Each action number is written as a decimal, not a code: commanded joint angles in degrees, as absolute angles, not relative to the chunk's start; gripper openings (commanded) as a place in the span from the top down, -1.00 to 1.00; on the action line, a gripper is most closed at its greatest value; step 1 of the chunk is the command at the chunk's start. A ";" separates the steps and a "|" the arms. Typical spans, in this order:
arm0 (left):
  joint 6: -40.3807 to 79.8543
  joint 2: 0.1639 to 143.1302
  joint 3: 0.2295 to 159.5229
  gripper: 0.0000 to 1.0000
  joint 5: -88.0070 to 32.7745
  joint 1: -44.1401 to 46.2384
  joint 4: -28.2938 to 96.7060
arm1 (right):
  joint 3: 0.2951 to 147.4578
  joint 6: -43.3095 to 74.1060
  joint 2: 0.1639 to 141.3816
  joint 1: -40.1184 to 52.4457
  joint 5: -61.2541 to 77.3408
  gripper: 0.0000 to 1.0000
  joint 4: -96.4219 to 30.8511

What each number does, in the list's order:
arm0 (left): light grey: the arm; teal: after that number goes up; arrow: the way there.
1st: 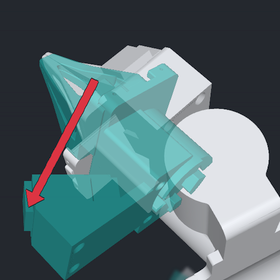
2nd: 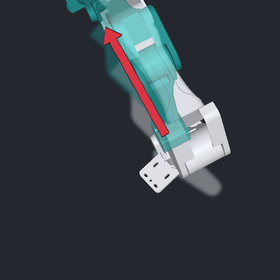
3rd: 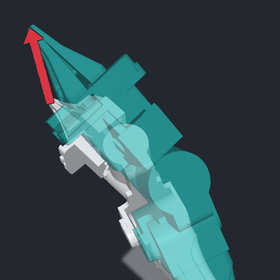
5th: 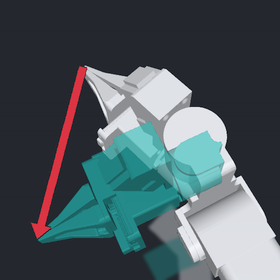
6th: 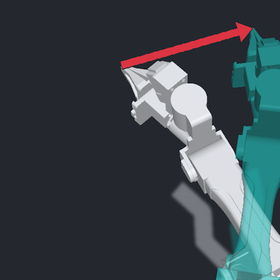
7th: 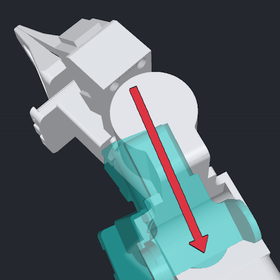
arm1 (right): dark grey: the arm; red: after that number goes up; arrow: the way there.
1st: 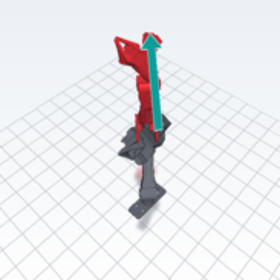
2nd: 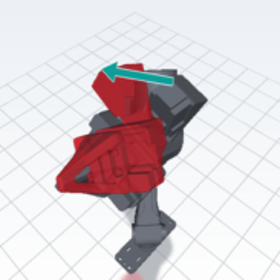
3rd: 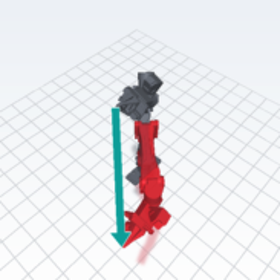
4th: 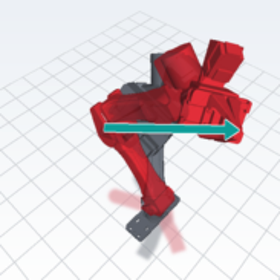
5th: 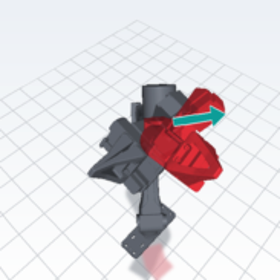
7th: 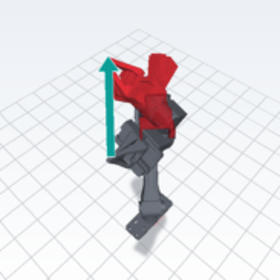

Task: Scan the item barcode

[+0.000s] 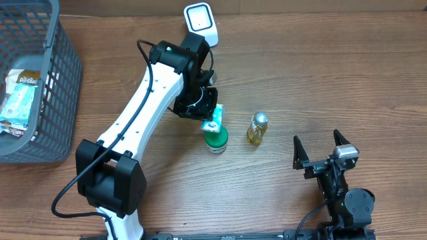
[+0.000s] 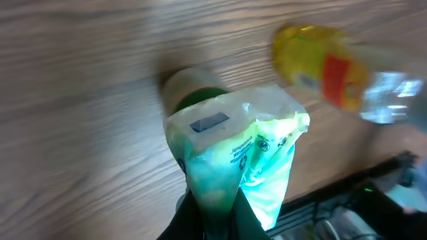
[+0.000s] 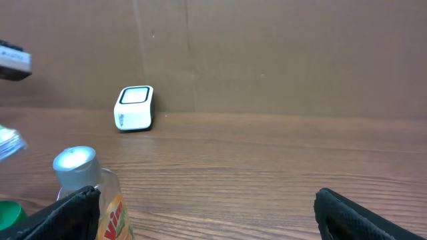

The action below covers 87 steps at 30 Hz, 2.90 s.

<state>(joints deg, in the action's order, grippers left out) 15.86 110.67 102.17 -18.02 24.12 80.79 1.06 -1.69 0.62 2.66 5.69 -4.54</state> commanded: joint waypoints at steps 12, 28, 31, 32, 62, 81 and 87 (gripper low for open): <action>26.39 110.63 95.66 0.91 3.33 24.95 74.81 | 0.45 -1.98 0.16 2.55 5.65 -1.00 -4.27; 25.80 110.63 89.19 0.89 -10.22 29.30 73.45 | 0.45 -1.98 0.16 2.55 5.65 -1.00 -4.25; 26.00 110.63 89.19 0.88 -10.59 29.78 75.22 | 0.45 -1.98 0.16 2.55 5.67 -1.00 -4.27; 26.09 110.63 89.19 0.87 -10.70 29.89 75.68 | 0.45 -1.98 0.16 2.55 5.67 -1.00 -4.25; 19.25 110.67 76.12 0.91 -26.20 32.93 77.06 | 0.45 -1.98 0.16 2.55 5.67 -1.00 -4.27; 26.37 110.67 76.12 0.91 -23.62 32.97 65.82 | 0.45 -1.98 0.16 2.55 5.67 -1.00 -4.27; 28.51 110.67 76.12 0.91 -25.10 32.91 63.51 | 0.45 -1.98 0.16 2.55 5.67 -1.00 -4.27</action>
